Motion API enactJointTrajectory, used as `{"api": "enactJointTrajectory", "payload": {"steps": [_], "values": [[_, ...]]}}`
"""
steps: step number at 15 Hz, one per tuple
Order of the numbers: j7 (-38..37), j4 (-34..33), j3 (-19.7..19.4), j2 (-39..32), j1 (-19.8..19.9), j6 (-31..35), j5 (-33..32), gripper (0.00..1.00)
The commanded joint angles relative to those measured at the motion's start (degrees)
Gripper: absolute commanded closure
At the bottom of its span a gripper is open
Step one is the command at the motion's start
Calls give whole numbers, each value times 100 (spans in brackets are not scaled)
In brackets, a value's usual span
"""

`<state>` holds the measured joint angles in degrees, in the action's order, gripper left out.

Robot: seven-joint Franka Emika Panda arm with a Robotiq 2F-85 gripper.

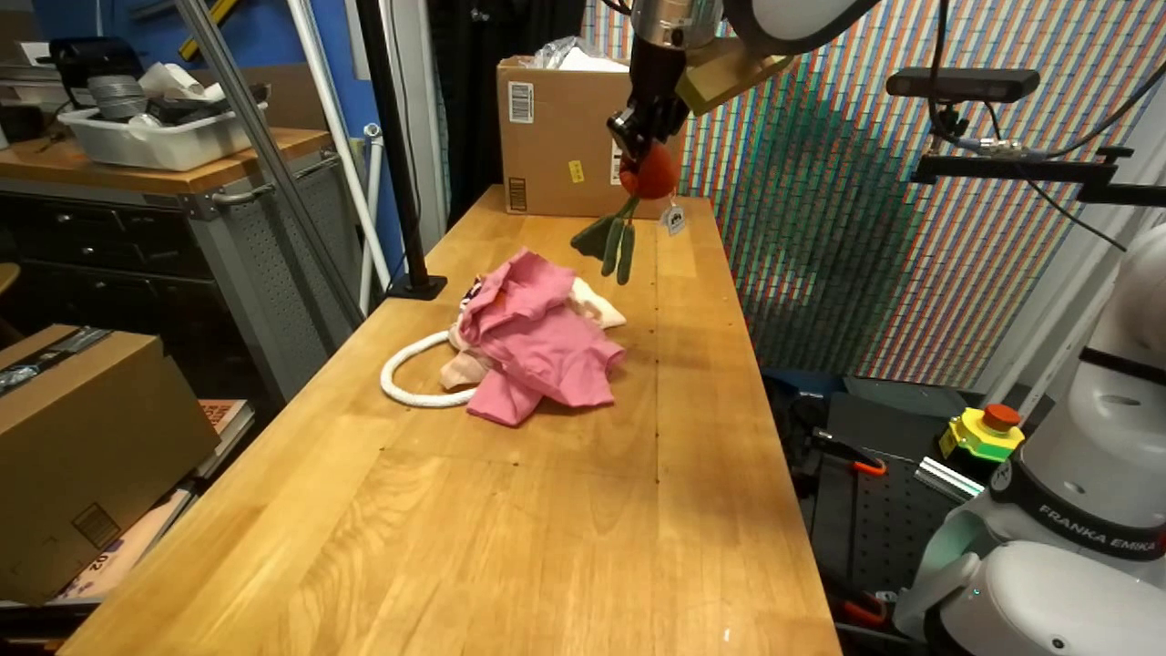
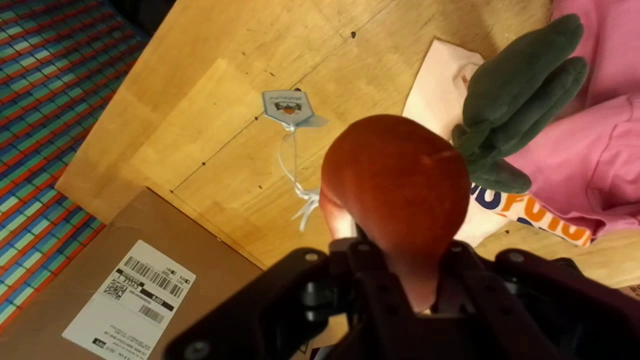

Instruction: Put the plushy and peach shirt on the right and put the pink shirt on the left

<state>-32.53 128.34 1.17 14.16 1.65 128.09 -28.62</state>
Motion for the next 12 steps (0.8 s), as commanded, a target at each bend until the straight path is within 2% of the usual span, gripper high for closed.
{"api": "enactJointTrajectory", "payload": {"steps": [1,6,7,8,9,11,12], "values": [[315,-229,72,87,167,-371,126,89],[1982,-817,-343,-114,248,-831,805,89],[2488,-1013,-644,-179,142,-898,987,89],[2880,-1183,-642,-238,300,-987,1158,89],[3298,-1363,-1004,-296,66,-1088,1321,89],[4167,-1761,-1314,-470,89,-1278,1693,89],[4539,-1983,-1251,-588,339,-1392,1901,89]]}}
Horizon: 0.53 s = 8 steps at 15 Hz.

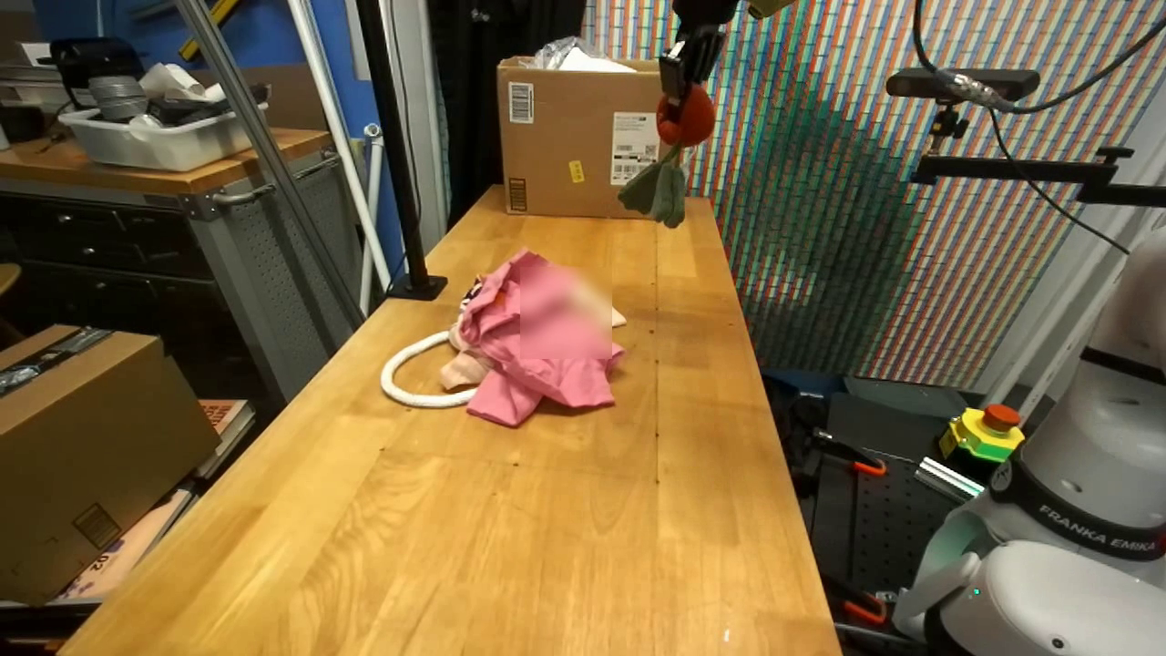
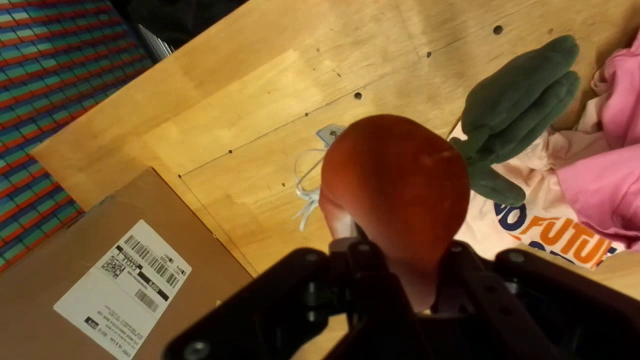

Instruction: Put the plushy and peach shirt on the right and put the pink shirt on the left

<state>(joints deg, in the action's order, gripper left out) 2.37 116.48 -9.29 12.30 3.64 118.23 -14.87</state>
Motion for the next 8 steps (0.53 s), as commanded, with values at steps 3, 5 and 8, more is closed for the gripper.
{"api": "enactJointTrajectory", "payload": {"steps": [3,5,8], "values": [[1869,-1594,-474,-855,313,-908,982,90],[2036,-2155,-548,-1226,460,-1300,1144,89],[1870,-2978,-557,-1857,682,-1794,1217,89]]}}
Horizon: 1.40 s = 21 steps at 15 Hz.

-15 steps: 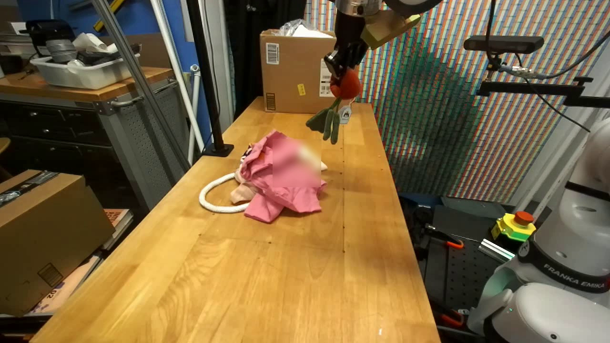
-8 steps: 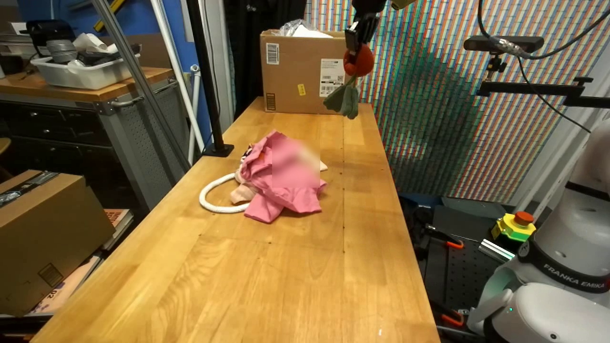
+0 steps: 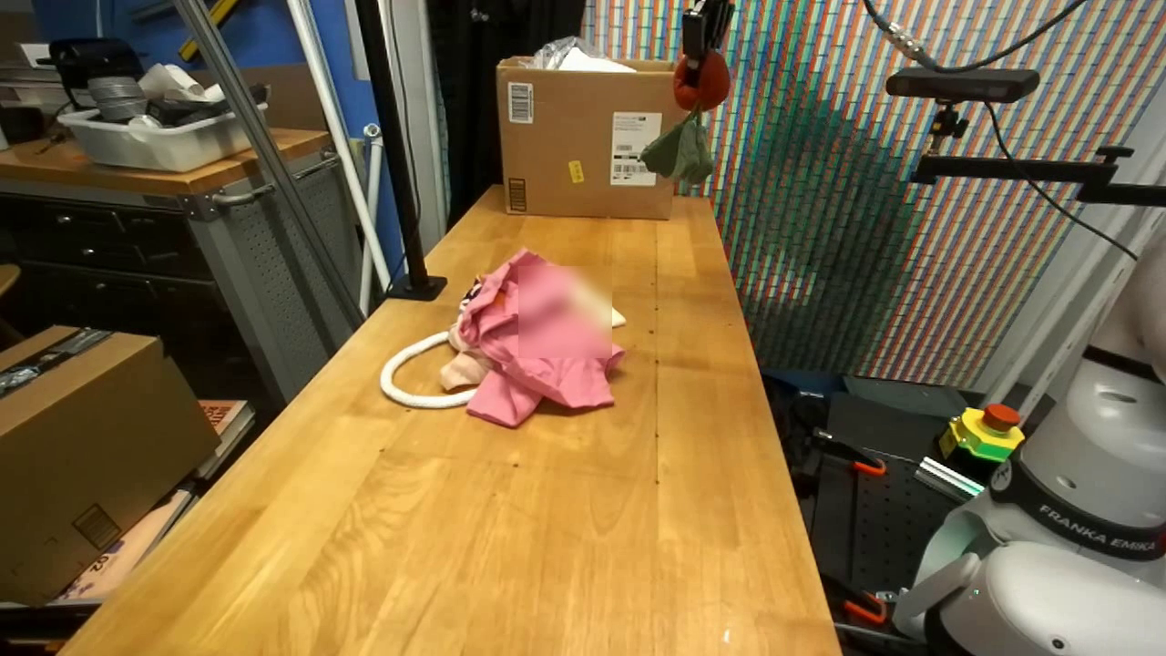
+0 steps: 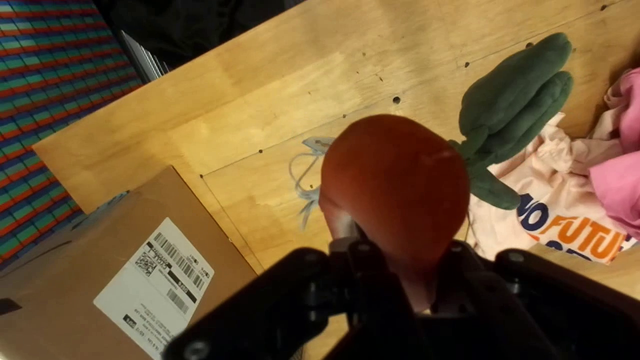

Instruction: Put the plushy and peach shirt on the right and put the pink shirt on the left

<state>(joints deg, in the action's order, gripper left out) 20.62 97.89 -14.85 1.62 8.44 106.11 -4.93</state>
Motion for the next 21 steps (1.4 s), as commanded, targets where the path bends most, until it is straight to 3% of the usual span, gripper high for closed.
{"api": "enactJointTrajectory", "payload": {"steps": [1,13,18,19,20,21], "values": [[-79,-1389,11,-1013,278,-747,259,90],[-824,-4284,214,-3211,1012,-1956,367,90],[-1022,-5482,111,-3961,1231,-2290,631,90],[-1071,-5635,114,-4054,1269,-2325,658,87],[-1096,-5752,114,-4120,1297,-2355,658,55],[-1148,-5733,286,-4100,1380,-2314,512,54]]}}
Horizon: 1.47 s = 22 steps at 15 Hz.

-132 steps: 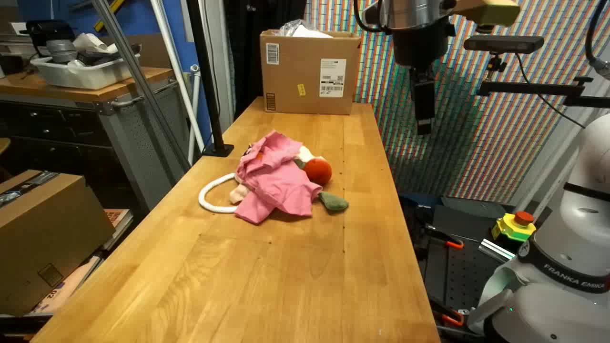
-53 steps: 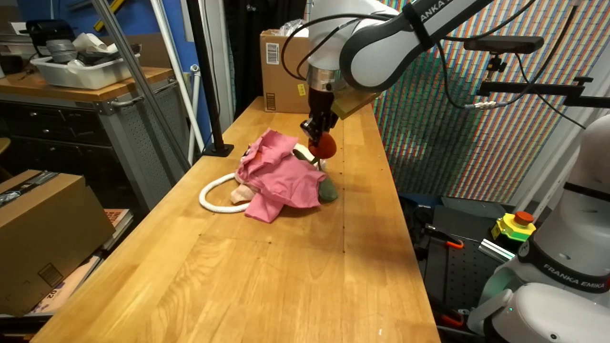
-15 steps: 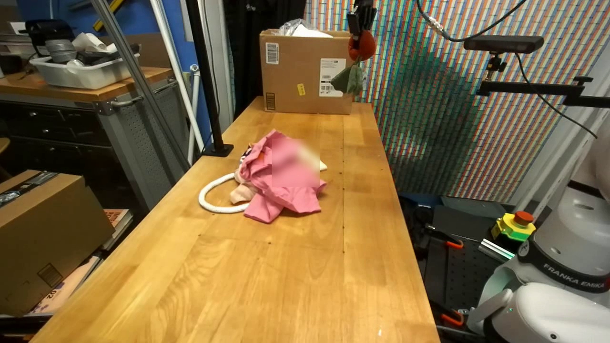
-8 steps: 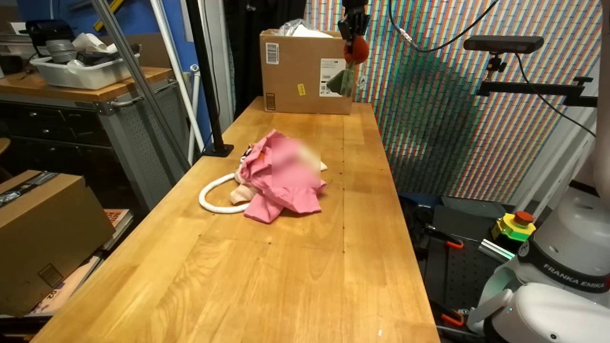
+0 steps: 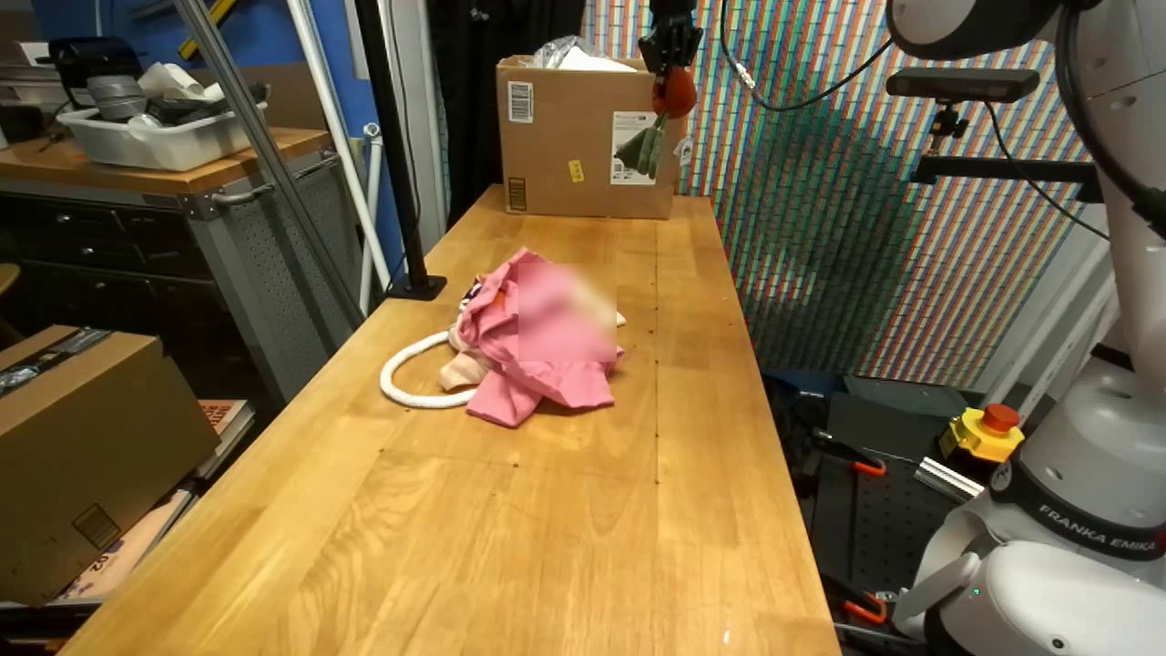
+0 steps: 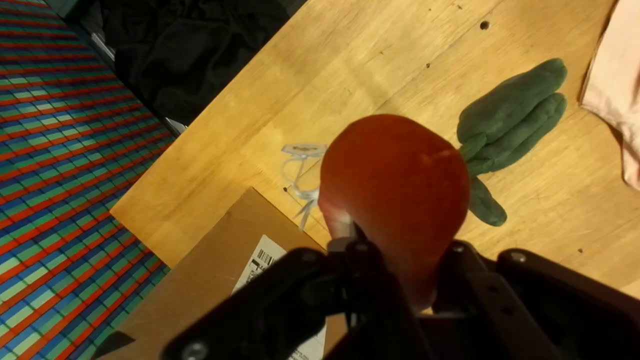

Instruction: Put the plushy and peach shirt on the right and put the pink shirt on the left

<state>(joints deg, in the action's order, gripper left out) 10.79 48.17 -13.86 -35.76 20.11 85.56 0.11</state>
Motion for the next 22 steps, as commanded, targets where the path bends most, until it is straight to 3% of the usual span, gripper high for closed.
{"api": "enactJointTrajectory", "payload": {"steps": [1,7,16,22], "values": [[-191,-858,204,-417,228,-288,-7,49],[-26,-1155,173,-536,167,-565,-50,2],[575,-622,360,168,-283,-1356,-118,0],[1293,297,628,856,-1077,-1758,-342,0]]}}
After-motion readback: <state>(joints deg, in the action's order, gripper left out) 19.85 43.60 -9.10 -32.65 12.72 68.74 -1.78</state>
